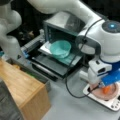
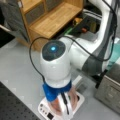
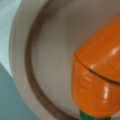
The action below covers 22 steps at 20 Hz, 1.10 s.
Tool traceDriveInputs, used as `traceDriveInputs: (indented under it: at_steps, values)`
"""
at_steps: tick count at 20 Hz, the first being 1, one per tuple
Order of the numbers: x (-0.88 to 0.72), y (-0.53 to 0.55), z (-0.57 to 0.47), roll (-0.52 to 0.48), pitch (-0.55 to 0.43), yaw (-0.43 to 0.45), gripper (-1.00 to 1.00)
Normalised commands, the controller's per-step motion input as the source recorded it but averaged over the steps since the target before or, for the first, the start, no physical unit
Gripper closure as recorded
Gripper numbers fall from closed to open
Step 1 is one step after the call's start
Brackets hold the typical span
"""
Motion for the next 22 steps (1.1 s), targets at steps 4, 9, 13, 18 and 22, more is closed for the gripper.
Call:
traceDriveInputs:
  at_steps: [4, 9, 13, 18, 22]
  values:
    - [0.14, -0.02, -0.04, -0.288, 0.081, 0.099, -1.00]
    - [0.09, -0.03, -0.14, -0.258, 0.030, 0.112, -1.00]
    - [0.02, -0.05, -0.18, -0.264, -0.031, 0.133, -1.00]
    - [-0.03, -0.06, -0.14, -0.267, -0.069, 0.156, -1.00]
    - [-0.04, -0.03, -0.08, -0.252, -0.097, 0.178, 1.00]
